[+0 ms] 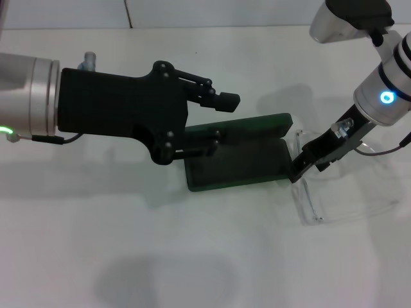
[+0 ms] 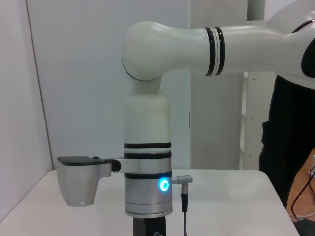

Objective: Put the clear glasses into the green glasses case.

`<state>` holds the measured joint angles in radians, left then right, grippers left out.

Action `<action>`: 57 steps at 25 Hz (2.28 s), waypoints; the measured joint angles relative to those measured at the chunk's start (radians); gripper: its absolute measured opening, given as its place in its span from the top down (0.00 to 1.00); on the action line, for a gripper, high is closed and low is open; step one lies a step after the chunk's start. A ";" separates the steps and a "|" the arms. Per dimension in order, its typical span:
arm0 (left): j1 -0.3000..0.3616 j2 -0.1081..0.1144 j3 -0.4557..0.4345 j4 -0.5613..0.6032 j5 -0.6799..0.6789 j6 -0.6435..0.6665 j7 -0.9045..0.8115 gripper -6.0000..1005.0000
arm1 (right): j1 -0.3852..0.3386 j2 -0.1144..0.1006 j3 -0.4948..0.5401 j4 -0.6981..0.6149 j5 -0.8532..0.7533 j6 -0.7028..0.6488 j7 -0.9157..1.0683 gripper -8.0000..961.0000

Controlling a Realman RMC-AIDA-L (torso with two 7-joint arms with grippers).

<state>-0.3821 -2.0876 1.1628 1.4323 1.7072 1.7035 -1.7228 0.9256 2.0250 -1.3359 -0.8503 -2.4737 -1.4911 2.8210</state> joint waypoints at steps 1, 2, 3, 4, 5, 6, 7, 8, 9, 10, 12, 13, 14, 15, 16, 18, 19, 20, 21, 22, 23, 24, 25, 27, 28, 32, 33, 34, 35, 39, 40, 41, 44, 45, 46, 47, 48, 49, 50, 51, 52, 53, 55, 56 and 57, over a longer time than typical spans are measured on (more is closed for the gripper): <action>0.001 0.000 0.000 0.000 0.000 0.000 0.000 0.60 | 0.000 0.000 0.000 0.001 0.000 0.001 0.000 0.29; 0.001 0.000 0.000 -0.001 0.000 0.000 0.000 0.60 | 0.000 0.000 0.000 0.002 0.000 0.002 0.000 0.29; 0.001 0.000 0.000 -0.001 0.000 0.000 0.000 0.60 | 0.000 0.000 0.000 0.002 0.000 0.002 0.000 0.29; 0.002 0.000 0.000 -0.001 0.000 0.001 0.000 0.60 | 0.000 0.000 0.000 0.002 0.000 0.001 0.000 0.29; 0.002 0.000 0.000 -0.001 0.000 0.001 0.000 0.60 | 0.001 0.000 0.000 0.003 0.000 0.001 0.000 0.29; 0.002 0.000 0.000 -0.002 0.000 0.001 0.000 0.60 | 0.001 0.000 0.000 0.005 0.000 0.001 0.000 0.29; 0.002 0.000 0.000 -0.003 0.000 0.001 0.000 0.60 | 0.001 0.000 0.000 0.006 0.000 0.001 -0.001 0.29; 0.002 0.000 0.000 -0.004 0.000 0.001 0.000 0.60 | 0.001 0.000 0.000 0.007 0.000 0.001 -0.003 0.29; 0.002 0.000 0.000 -0.006 0.000 0.001 0.000 0.60 | 0.001 0.000 0.000 0.007 0.000 0.001 -0.005 0.29; 0.002 0.000 0.000 -0.007 0.000 0.001 0.000 0.60 | 0.001 0.000 0.000 0.007 0.000 0.001 -0.006 0.29; 0.002 0.000 -0.002 -0.009 0.000 0.001 0.000 0.60 | 0.001 -0.002 0.000 0.007 0.000 -0.004 -0.009 0.29; 0.002 0.000 -0.003 -0.009 0.000 0.001 0.000 0.60 | 0.001 -0.002 0.000 0.007 0.001 -0.004 -0.010 0.29; 0.002 0.000 -0.004 -0.009 0.000 0.001 0.000 0.60 | 0.001 -0.002 0.002 0.007 0.001 -0.006 -0.014 0.32; 0.002 0.000 -0.006 -0.009 0.000 0.001 0.000 0.60 | -0.001 -0.003 0.003 0.007 0.002 -0.006 -0.017 0.35; 0.002 0.000 -0.007 -0.009 -0.001 0.001 0.000 0.60 | -0.003 -0.003 0.005 0.008 0.002 -0.006 -0.020 0.39; 0.003 0.000 -0.007 -0.010 -0.009 0.001 0.000 0.60 | -0.008 -0.004 0.005 0.008 0.002 -0.007 -0.025 0.45; 0.004 0.001 -0.007 -0.010 -0.014 0.001 0.000 0.60 | -0.009 -0.004 0.004 0.008 0.002 -0.007 -0.028 0.48; 0.006 0.002 -0.008 -0.011 -0.017 0.001 0.000 0.60 | -0.010 -0.005 0.002 0.008 0.002 -0.008 -0.030 0.50; 0.008 0.002 -0.008 -0.011 -0.019 0.001 0.000 0.60 | -0.012 -0.005 0.002 0.008 0.002 -0.008 -0.033 0.53; 0.009 0.002 -0.008 -0.011 -0.021 0.001 0.000 0.60 | -0.015 -0.005 0.002 0.008 0.002 -0.008 -0.037 0.55; 0.011 0.003 -0.008 -0.011 -0.022 0.001 0.000 0.60 | -0.017 -0.005 0.002 0.008 0.002 -0.007 -0.040 0.58; 0.012 0.003 -0.008 -0.011 -0.022 0.001 0.000 0.60 | -0.022 -0.004 0.003 0.006 0.002 -0.005 -0.046 0.60; 0.015 0.003 -0.008 -0.011 -0.022 0.001 0.000 0.60 | -0.026 -0.004 0.004 0.003 0.002 -0.005 -0.050 0.61; 0.021 0.003 -0.009 -0.009 -0.023 0.001 0.000 0.60 | -0.035 -0.003 0.006 -0.008 0.004 -0.003 -0.058 0.62; 0.026 0.003 -0.009 -0.006 -0.023 0.001 0.000 0.60 | -0.038 -0.003 0.006 -0.012 0.005 -0.004 -0.059 0.63; 0.028 0.003 -0.010 -0.005 -0.023 0.001 0.000 0.60 | -0.046 -0.003 0.006 -0.013 0.005 -0.010 -0.060 0.67; 0.028 0.003 -0.009 -0.005 -0.023 0.001 0.000 0.60 | -0.047 -0.003 0.006 -0.013 0.006 -0.010 -0.063 0.69; 0.028 0.003 -0.009 -0.005 -0.023 0.001 0.000 0.60 | -0.048 -0.003 0.006 -0.014 0.006 -0.010 -0.065 0.70; 0.028 0.003 -0.010 -0.005 -0.023 0.001 -0.001 0.60 | -0.048 -0.003 0.006 -0.015 0.006 -0.010 -0.069 0.72; 0.028 0.003 -0.009 -0.005 -0.023 0.001 -0.004 0.60 | -0.050 -0.004 0.006 -0.016 0.017 -0.011 -0.090 0.76; 0.028 0.003 -0.009 -0.005 -0.023 0.001 -0.004 0.60 | -0.053 -0.005 0.006 -0.020 0.025 -0.014 -0.098 0.77; 0.029 0.003 -0.010 -0.005 -0.023 0.001 -0.005 0.60 | -0.057 -0.005 0.006 -0.025 0.030 -0.018 -0.103 0.78; 0.030 0.003 -0.010 -0.006 -0.023 0.001 -0.007 0.60 | -0.081 -0.008 0.009 -0.066 0.042 -0.043 -0.112 0.80; 0.030 0.003 -0.011 -0.007 -0.023 0.001 -0.007 0.60 | -0.089 -0.009 0.015 -0.084 0.044 -0.061 -0.119 0.81; 0.030 0.003 -0.011 -0.007 -0.024 0.001 -0.007 0.60 | -0.093 -0.009 0.023 -0.096 0.046 -0.076 -0.127 0.81; 0.030 0.003 -0.011 -0.007 -0.027 0.001 -0.008 0.60 | -0.096 -0.009 0.032 -0.103 0.048 -0.091 -0.135 0.82; 0.030 0.002 -0.012 -0.008 -0.029 0.001 -0.008 0.60 | -0.101 -0.009 0.047 -0.113 0.052 -0.111 -0.146 0.83; 0.029 0.002 -0.012 -0.009 -0.036 0.001 -0.008 0.60 | -0.108 -0.009 0.061 -0.119 0.058 -0.129 -0.159 0.83; 0.029 0.002 -0.012 -0.011 -0.044 0.001 -0.008 0.60 | -0.115 -0.009 0.069 -0.123 0.065 -0.138 -0.168 0.83; 0.030 0.002 -0.012 -0.013 -0.053 0.001 -0.008 0.60 | -0.122 -0.010 0.077 -0.127 0.071 -0.146 -0.177 0.83; 0.030 0.002 -0.012 -0.017 -0.064 0.001 -0.008 0.60 | -0.132 -0.011 0.085 -0.132 0.076 -0.151 -0.189 0.84; 0.030 0.001 -0.012 -0.021 -0.075 0.001 -0.008 0.60 | -0.145 -0.012 0.099 -0.139 0.080 -0.160 -0.206 0.84; 0.031 0.001 -0.012 -0.035 -0.095 0.001 -0.009 0.60 | -0.161 -0.013 0.134 -0.146 0.082 -0.179 -0.234 0.84; 0.031 0.001 -0.012 -0.042 -0.103 0.001 -0.009 0.60 | -0.167 -0.013 0.155 -0.149 0.083 -0.191 -0.250 0.84; 0.031 0.001 -0.014 -0.051 -0.110 0.001 -0.009 0.60 | -0.175 -0.013 0.183 -0.156 0.084 -0.210 -0.270 0.84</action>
<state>-0.3512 -2.0862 1.1492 1.3811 1.5973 1.7040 -1.7316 0.7502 2.0119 -1.1533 -1.0063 -2.3898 -1.7009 2.5505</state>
